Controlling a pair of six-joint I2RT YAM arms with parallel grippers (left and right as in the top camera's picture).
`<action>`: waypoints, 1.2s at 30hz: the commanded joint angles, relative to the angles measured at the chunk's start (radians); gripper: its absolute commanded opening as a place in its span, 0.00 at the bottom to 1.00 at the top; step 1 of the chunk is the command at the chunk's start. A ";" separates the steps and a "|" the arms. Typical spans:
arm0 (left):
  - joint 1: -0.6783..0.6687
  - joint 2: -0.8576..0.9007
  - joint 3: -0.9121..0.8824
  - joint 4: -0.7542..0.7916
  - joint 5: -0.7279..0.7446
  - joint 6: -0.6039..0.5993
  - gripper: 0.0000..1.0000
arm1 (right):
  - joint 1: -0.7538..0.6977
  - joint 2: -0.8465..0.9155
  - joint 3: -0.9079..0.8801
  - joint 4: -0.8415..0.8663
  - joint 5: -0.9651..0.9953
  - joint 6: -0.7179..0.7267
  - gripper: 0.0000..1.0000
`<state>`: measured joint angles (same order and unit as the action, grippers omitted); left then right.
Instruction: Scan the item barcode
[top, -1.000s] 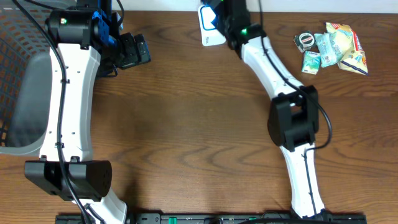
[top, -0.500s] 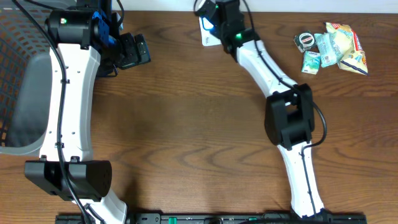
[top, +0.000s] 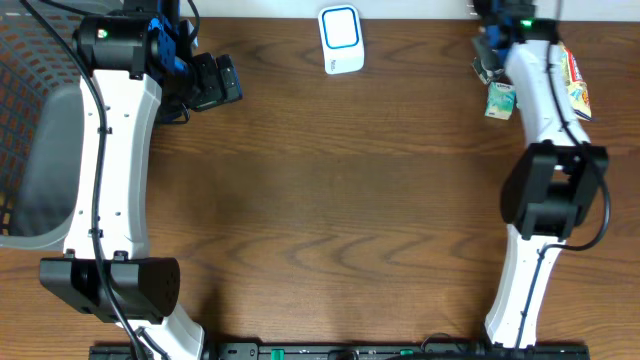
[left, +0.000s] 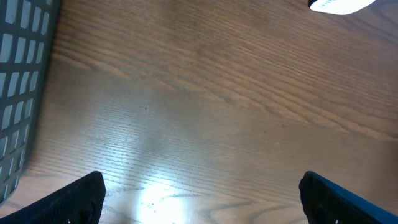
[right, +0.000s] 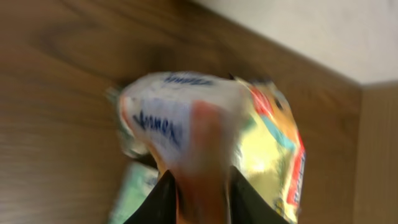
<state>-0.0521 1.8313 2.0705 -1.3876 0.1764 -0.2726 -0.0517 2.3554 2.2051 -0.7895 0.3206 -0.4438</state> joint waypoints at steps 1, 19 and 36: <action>0.006 0.005 0.003 -0.003 -0.013 0.006 0.98 | -0.037 -0.013 0.003 -0.032 0.010 0.105 0.24; 0.006 0.005 0.003 -0.003 -0.013 0.006 0.98 | 0.009 -0.221 0.003 -0.152 -0.351 0.222 0.99; 0.006 0.005 0.003 -0.003 -0.013 0.006 0.98 | 0.085 -0.687 -0.308 -0.255 -0.402 0.273 0.99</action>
<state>-0.0521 1.8313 2.0705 -1.3872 0.1764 -0.2726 0.0303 1.7374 2.0216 -1.0618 -0.0723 -0.1898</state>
